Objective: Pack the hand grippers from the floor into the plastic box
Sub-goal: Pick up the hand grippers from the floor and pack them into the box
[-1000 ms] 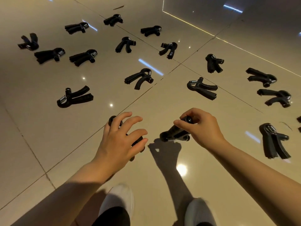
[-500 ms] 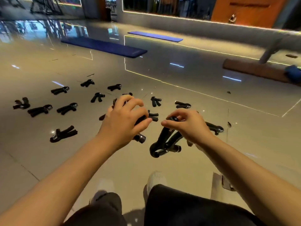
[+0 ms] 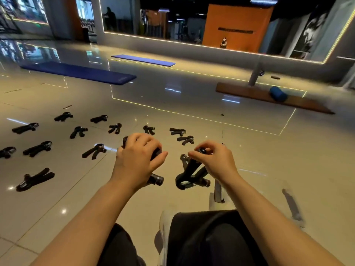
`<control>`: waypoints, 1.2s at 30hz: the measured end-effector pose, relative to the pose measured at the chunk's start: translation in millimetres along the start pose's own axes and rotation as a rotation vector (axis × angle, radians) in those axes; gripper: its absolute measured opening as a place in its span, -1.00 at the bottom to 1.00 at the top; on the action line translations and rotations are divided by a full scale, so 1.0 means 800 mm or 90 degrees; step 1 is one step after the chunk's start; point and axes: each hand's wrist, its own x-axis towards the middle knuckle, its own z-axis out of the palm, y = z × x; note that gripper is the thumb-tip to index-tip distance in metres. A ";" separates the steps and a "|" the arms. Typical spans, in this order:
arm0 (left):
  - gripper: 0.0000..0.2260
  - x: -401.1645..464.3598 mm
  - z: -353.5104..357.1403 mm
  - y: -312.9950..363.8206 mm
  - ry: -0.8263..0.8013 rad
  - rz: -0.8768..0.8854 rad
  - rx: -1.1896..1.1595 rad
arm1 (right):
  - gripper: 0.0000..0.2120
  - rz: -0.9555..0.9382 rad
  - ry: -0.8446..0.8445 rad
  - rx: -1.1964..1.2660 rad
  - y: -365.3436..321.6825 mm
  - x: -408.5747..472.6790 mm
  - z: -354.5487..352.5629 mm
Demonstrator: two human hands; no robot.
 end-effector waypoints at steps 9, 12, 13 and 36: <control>-0.69 0.032 0.055 0.088 -0.160 0.062 -0.044 | -0.78 0.101 -0.060 -0.090 0.055 -0.047 -0.071; -0.67 0.047 0.087 0.140 -0.207 0.095 -0.092 | -0.71 0.134 -0.060 -0.148 0.096 -0.059 -0.112; -0.67 0.050 0.100 0.156 -0.226 0.100 -0.110 | -0.72 0.147 -0.050 -0.155 0.113 -0.059 -0.128; -0.49 0.095 0.333 0.301 -0.356 0.131 -0.147 | -0.76 0.194 -0.085 -0.134 0.340 0.032 -0.313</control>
